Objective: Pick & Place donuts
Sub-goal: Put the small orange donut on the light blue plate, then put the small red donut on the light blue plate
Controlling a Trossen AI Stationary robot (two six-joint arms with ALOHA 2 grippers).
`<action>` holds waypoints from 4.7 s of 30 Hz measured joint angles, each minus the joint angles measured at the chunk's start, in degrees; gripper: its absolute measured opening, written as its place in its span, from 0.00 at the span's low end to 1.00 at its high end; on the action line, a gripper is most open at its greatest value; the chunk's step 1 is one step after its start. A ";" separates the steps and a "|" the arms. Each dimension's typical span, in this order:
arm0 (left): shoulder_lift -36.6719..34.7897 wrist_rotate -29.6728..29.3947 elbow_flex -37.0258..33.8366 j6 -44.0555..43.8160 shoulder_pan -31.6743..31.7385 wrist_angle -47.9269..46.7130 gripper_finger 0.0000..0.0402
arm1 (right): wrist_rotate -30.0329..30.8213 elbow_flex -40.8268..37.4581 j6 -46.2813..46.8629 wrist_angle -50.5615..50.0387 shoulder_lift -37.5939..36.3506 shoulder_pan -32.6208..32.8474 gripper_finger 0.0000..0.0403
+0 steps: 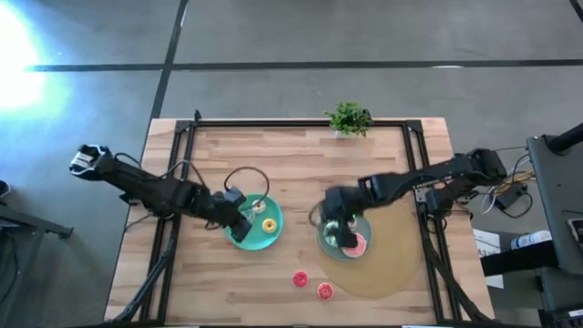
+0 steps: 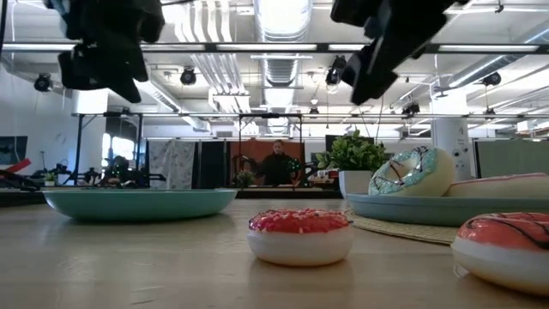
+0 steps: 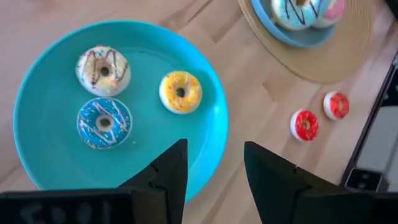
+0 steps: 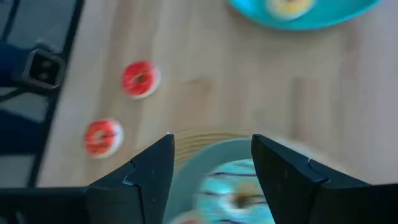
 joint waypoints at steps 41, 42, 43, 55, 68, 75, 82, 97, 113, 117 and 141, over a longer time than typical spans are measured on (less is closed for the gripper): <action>0.02 -4.67 -0.09 12.45 -6.27 -0.64 0.33 | 12.43 16.79 44.10 -1.59 30.82 26.47 0.38; 0.02 -4.67 -0.09 12.44 -6.27 -0.64 0.33 | 12.28 16.76 44.37 -1.69 30.84 26.45 0.35; 0.02 -4.67 -0.09 12.44 -6.27 -0.63 0.33 | 12.28 16.72 44.46 -1.76 30.72 26.45 0.32; -0.42 -4.73 -0.09 10.14 -6.64 -5.83 0.33 | 17.25 16.55 42.80 -2.59 20.63 18.97 0.04; -5.90 -13.70 -0.09 -4.98 -15.93 -19.37 0.33 | 11.06 27.71 28.05 12.75 31.70 2.78 0.06; -7.51 -17.08 -0.11 -10.54 -18.55 -22.71 0.33 | 10.24 36.92 26.30 11.40 41.08 0.57 0.06; -7.63 -17.32 -0.11 -10.94 -18.56 -22.75 0.33 | 10.11 47.47 26.16 3.61 48.41 -0.31 0.12; -7.63 -17.52 -0.11 -10.66 -18.60 -23.76 0.33 | 18.13 56.66 18.88 -9.46 49.28 0.29 0.47; -7.63 -18.10 -0.13 -8.08 -18.64 -24.20 0.33 | 7.21 41.61 11.51 -19.96 40.11 9.78 0.44; -7.62 -18.19 -0.13 -8.04 -18.64 -24.20 0.33 | 4.14 39.66 11.88 -19.74 40.41 10.44 0.44; -7.61 -18.17 -0.13 -6.92 -18.64 -24.24 0.33 | 4.57 34.29 18.51 -7.23 41.49 13.45 0.35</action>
